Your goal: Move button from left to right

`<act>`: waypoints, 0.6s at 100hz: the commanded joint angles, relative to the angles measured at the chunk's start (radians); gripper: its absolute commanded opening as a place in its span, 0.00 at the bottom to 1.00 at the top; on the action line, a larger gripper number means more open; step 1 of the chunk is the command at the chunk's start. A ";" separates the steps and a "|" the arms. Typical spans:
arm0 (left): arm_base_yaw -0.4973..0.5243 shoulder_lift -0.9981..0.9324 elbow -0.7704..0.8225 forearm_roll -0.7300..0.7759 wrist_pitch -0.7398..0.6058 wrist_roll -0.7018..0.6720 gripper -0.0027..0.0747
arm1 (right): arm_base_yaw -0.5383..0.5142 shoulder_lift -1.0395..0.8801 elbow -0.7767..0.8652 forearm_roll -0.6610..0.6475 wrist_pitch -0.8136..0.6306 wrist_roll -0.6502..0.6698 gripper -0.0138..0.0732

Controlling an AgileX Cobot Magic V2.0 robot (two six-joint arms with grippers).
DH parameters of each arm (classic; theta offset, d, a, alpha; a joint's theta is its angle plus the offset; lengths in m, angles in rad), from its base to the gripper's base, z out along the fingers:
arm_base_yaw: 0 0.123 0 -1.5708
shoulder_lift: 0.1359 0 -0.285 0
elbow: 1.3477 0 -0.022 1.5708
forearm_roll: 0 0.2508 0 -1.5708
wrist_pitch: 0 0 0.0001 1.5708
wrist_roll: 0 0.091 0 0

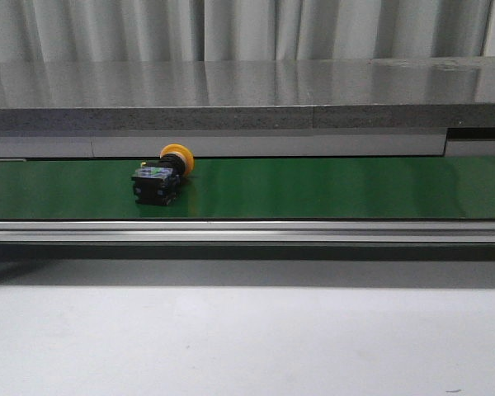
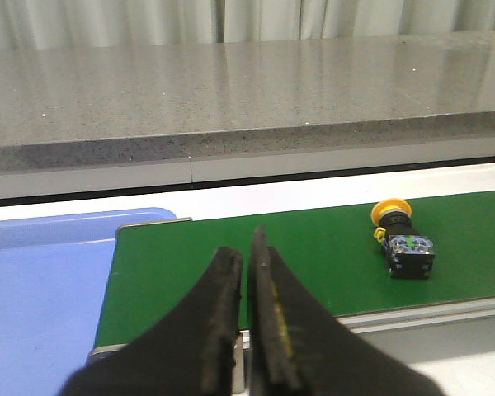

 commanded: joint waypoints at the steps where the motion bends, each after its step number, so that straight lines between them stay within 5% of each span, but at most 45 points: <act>1: -0.004 0.006 -0.030 -0.014 -0.082 -0.003 0.04 | 0.002 -0.018 -0.001 -0.011 -0.126 -0.003 0.08; 23: -0.004 0.006 -0.030 -0.014 -0.082 -0.003 0.04 | 0.002 -0.016 -0.033 -0.011 -0.187 -0.003 0.08; 60: -0.004 0.006 -0.030 -0.014 -0.082 -0.003 0.04 | 0.002 0.250 -0.365 -0.010 0.124 -0.003 0.08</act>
